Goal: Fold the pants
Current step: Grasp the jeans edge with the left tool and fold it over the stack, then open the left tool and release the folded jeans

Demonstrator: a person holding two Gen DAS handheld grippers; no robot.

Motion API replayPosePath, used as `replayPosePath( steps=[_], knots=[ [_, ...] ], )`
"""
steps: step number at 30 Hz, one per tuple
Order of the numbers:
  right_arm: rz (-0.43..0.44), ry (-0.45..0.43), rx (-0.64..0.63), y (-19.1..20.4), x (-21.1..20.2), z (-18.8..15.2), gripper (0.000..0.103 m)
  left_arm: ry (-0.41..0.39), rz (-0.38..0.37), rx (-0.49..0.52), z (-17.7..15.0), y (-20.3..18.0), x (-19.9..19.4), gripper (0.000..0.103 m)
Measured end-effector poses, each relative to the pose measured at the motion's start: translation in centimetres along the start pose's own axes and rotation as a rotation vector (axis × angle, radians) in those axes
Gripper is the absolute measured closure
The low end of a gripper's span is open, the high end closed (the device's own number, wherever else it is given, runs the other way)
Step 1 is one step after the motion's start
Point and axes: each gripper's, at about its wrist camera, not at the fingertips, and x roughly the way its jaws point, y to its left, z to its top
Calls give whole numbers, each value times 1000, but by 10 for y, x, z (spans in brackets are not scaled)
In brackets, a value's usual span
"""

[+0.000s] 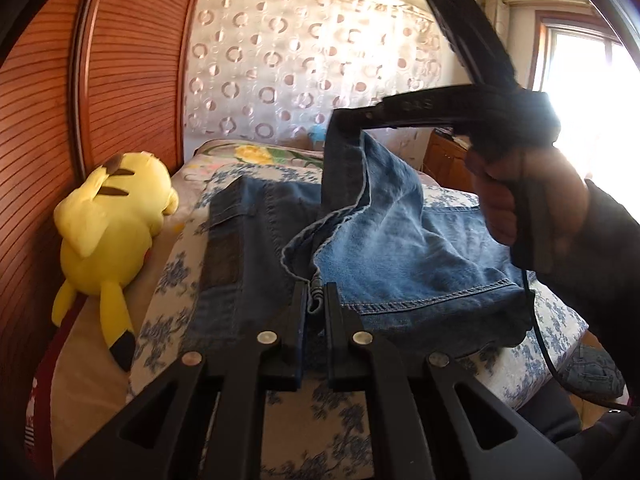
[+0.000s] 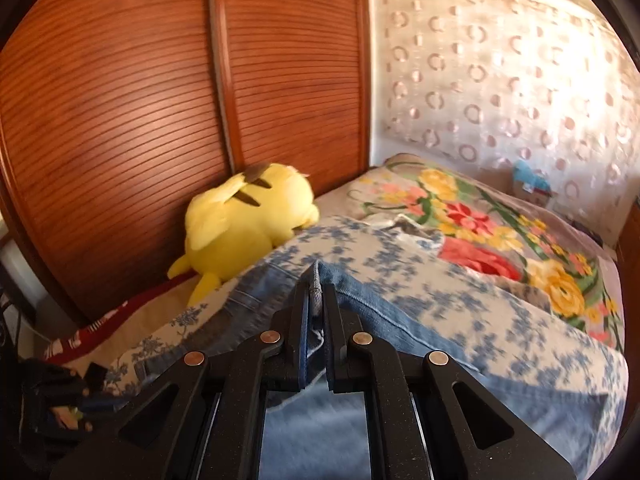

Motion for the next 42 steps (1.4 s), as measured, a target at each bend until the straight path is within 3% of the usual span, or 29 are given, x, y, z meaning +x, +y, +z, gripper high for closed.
replayPosePath(
  steps=[11,18,20,23,26,30,33,42],
  knots=[
    [8,20,-37,36,43,27,99,24,30,-34,-15,21,-6,99],
    [-14,37,-66,37,40,21,69,57,44,-14,-17,20,-2,96],
    [-2,31,-58,33,32,18,66,66,61,-3,-16,19,-2,91],
    [-24,33,-84,29,13,-1,66,69,77,-2,-15,22,-2,84],
    [-25,45,-64,19,-4,-24,66,73,91,4,-14,24,-1,62],
    [-36,73,-15,2,-23,-58,66,66,108,10,-9,25,-2,56],
    [-46,87,7,-6,-35,-82,66,32,95,2,-4,24,-7,36],
    [-67,112,103,-26,-68,-142,66,19,75,32,8,4,-1,34]
  ],
)
